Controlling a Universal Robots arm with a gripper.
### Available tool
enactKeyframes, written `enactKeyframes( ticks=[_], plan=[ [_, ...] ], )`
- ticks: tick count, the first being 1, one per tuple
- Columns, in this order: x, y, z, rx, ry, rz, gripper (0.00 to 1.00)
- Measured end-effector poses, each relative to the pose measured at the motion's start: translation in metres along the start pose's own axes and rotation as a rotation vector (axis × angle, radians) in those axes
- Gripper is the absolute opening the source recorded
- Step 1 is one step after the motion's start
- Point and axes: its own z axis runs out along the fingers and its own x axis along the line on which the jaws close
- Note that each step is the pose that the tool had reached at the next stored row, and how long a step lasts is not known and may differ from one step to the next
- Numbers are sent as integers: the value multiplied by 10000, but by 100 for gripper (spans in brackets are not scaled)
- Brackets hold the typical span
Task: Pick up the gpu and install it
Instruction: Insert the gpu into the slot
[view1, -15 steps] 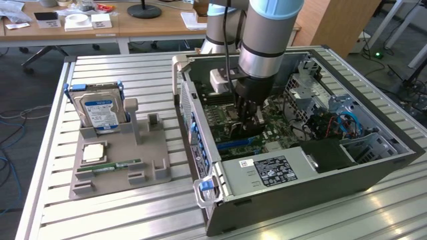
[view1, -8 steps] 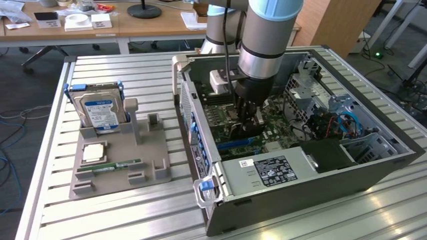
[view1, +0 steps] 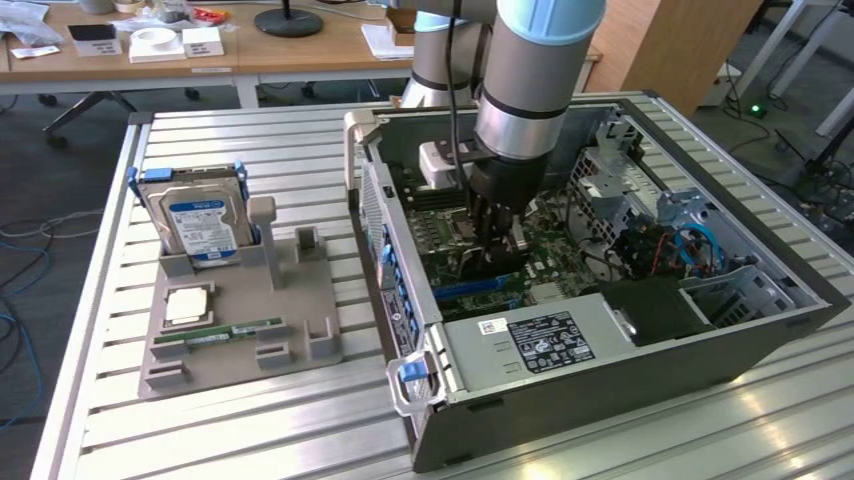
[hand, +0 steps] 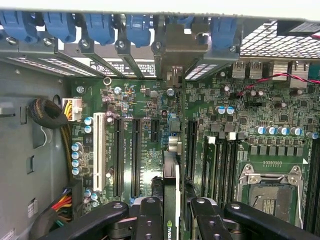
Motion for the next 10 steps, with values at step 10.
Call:
enactKeyframes(
  ticks=[10],
  plan=[
    [0,5,21,0,-1,-21,26]
  ],
)
